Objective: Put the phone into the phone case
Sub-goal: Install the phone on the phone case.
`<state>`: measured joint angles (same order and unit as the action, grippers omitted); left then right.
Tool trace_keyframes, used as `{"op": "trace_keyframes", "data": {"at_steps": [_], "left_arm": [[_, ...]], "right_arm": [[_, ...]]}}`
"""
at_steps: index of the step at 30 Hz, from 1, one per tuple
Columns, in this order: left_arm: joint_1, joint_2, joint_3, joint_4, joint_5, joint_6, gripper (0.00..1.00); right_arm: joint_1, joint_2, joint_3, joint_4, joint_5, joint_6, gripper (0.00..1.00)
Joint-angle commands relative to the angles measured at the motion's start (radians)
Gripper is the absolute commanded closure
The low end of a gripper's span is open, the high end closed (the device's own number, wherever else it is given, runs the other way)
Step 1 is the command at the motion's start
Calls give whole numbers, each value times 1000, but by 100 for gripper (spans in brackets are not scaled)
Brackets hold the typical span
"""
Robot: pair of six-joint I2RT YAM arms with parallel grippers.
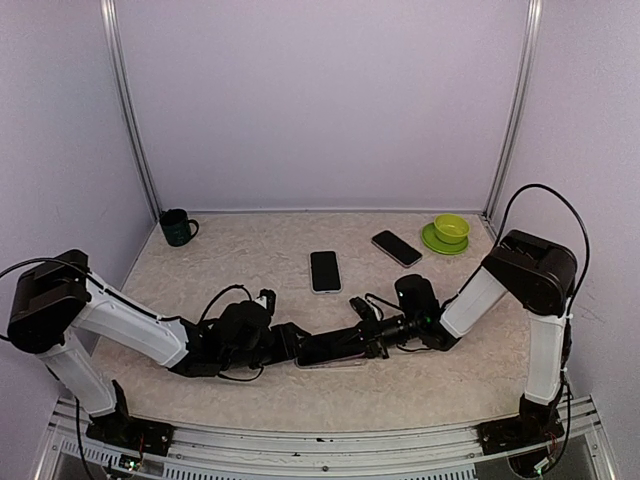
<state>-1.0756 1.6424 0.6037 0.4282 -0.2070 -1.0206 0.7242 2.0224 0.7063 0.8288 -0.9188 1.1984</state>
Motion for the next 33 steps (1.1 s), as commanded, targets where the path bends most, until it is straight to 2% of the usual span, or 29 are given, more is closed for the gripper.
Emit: {"op": "trace_keyframes", "data": {"at_steps": [1, 15, 26, 33], "left_arm": [[20, -46, -56, 71, 44, 17, 39], [69, -124, -108, 191, 124, 58, 39], [70, -71, -103, 411, 331, 78, 40], [69, -38, -96, 433, 339, 67, 41]], "right_arm": [[-1, -44, -7, 74, -13, 9, 100], [-4, -179, -7, 59, -28, -57, 100], [9, -201, -8, 106, -68, -75, 100], [20, -226, -19, 145, -89, -83, 100]]}}
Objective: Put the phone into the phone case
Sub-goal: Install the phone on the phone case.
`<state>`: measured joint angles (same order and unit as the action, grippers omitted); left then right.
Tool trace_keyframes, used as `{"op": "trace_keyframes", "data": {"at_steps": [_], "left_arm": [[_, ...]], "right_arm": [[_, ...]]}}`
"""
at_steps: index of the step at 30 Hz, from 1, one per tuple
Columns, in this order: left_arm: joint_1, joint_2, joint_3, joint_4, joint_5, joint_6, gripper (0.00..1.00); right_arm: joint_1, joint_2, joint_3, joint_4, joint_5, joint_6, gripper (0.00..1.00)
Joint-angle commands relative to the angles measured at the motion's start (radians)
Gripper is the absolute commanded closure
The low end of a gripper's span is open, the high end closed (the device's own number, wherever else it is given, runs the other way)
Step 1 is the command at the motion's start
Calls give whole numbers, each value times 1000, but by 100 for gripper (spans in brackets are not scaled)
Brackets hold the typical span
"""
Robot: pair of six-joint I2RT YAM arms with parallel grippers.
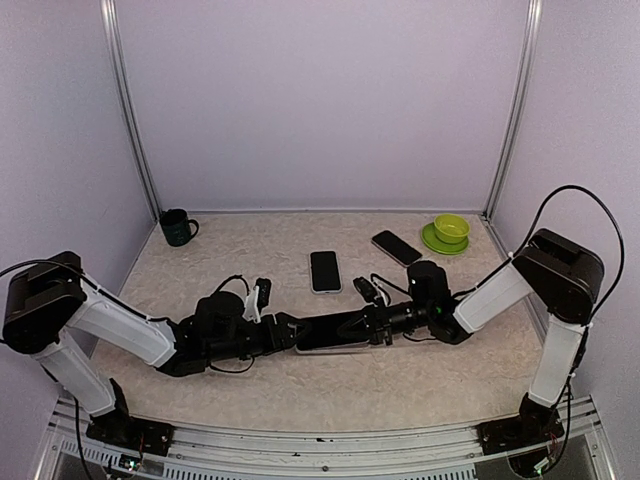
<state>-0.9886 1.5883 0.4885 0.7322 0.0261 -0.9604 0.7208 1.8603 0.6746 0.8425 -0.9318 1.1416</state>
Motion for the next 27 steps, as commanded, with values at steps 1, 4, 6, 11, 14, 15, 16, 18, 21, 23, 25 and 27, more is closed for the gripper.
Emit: {"op": "trace_keyframes", "data": {"at_steps": [1, 4, 6, 11, 14, 15, 16, 18, 21, 23, 25, 27], "left_arm": [[-18, 16, 20, 115, 89, 4, 41], [-19, 8, 20, 66, 22, 2, 41], [-22, -4, 18, 36, -16, 1, 41], [-25, -12, 14, 50, -13, 3, 43], [-28, 4, 6, 122, 30, 0, 45], [-28, 13, 0, 154, 48, -2, 45], [-28, 19, -3, 181, 66, -5, 45], [-29, 31, -4, 231, 109, -5, 46], [-33, 53, 1, 280, 154, -2, 47], [-37, 62, 4, 295, 167, 2, 48], [-41, 65, 6, 306, 176, 7, 49], [-44, 68, 6, 317, 185, 9, 51]], "right_arm": [[23, -70, 11, 130, -74, -28, 100], [23, -83, 7, 104, -64, -46, 100], [23, -89, 5, 92, -59, -55, 100], [23, -86, 3, 101, -58, -59, 100], [25, -75, 3, 115, -63, -53, 100], [25, -72, 3, 120, -65, -51, 100], [26, -69, 2, 124, -66, -52, 100], [27, -67, 1, 130, -67, -53, 100], [32, -67, 0, 133, -71, -58, 100], [34, -67, 0, 133, -71, -62, 100], [34, -66, -1, 135, -71, -67, 100], [35, -64, -1, 139, -72, -67, 100]]}}
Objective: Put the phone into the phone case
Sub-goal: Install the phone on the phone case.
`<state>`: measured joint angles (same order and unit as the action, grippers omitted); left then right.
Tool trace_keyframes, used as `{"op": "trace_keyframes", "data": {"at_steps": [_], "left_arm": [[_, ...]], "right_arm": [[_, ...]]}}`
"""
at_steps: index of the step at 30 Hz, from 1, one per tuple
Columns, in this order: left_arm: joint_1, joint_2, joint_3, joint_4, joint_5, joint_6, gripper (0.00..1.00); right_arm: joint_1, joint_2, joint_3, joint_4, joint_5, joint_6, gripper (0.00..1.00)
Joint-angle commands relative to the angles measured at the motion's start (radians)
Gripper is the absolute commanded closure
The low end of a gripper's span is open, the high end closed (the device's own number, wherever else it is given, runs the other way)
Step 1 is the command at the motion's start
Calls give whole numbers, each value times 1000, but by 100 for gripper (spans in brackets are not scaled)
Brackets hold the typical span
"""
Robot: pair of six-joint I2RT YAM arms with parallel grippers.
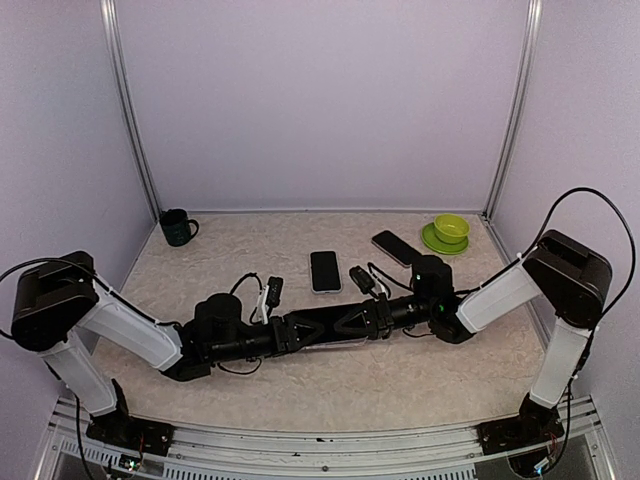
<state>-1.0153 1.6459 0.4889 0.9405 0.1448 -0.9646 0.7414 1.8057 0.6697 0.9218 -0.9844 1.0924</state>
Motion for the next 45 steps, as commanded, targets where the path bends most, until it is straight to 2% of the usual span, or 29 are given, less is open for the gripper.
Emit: {"op": "trace_keyframes", "data": {"at_steps": [1, 11, 18, 20, 29, 39, 45], "left_arm": [[-18, 12, 4, 114, 71, 14, 53], [-23, 15, -19, 197, 102, 8, 77], [-27, 18, -23, 218, 112, 9, 88], [-27, 19, -24, 218, 112, 9, 91], [-29, 13, -33, 218, 99, 8, 100], [-25, -26, -54, 187, 55, 23, 100], [-18, -60, -72, 170, 28, 26, 100]], "right_arm": [[15, -7, 3, 61, -21, -17, 100], [14, 13, 0, 73, -37, -22, 100], [14, 24, -9, 87, -53, -22, 100], [14, 22, -14, 94, -55, -20, 96], [13, 12, -18, 72, -69, -36, 81], [-17, -52, -16, -39, -78, -82, 72], [-35, -114, -13, -197, -62, -177, 70]]}}
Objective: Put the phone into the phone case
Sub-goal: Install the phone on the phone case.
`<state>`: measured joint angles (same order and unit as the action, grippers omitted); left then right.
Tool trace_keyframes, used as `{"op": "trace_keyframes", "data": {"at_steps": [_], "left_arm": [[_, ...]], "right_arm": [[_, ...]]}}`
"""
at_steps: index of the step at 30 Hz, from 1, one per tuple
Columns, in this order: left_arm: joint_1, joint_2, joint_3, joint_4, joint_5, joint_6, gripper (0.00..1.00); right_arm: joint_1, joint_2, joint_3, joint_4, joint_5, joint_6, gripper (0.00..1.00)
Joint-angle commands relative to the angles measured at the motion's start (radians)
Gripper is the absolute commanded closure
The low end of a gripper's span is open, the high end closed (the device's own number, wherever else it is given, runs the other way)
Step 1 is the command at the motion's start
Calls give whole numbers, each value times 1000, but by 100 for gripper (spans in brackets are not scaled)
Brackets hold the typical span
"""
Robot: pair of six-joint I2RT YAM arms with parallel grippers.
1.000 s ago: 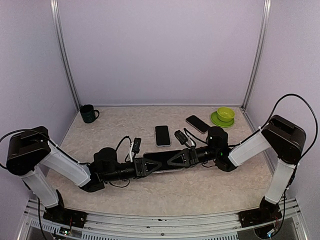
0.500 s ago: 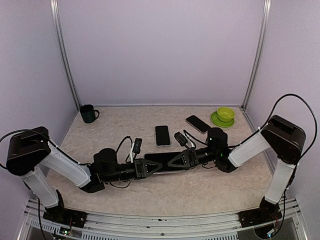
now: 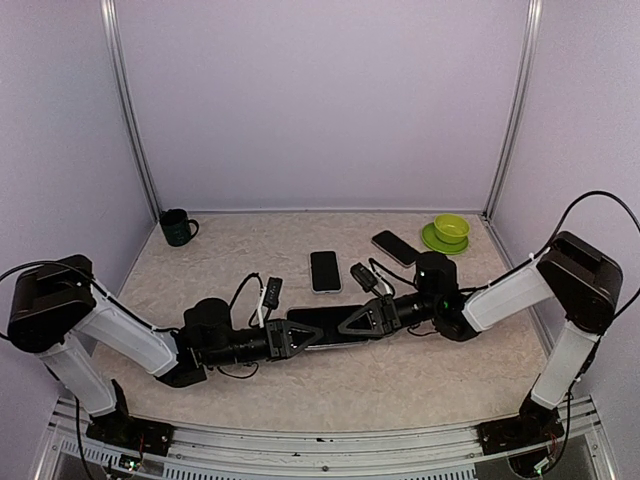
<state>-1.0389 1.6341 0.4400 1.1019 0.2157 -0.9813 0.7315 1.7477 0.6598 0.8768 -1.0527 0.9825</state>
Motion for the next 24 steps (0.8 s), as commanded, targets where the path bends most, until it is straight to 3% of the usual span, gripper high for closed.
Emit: {"op": "trace_keyframes", "data": {"at_steps": [1, 16, 24], "left_arm": [[7, -51, -26, 9, -46, 43, 100], [19, -111, -46, 2, -43, 76, 100], [18, -138, -50, 50, 16, 111, 100]], "right_arm": [[-28, -66, -3, -178, 8, -83, 70], [-122, -270, -32, -477, 42, -287, 68], [-139, -347, -71, -516, 29, -364, 58]]}}
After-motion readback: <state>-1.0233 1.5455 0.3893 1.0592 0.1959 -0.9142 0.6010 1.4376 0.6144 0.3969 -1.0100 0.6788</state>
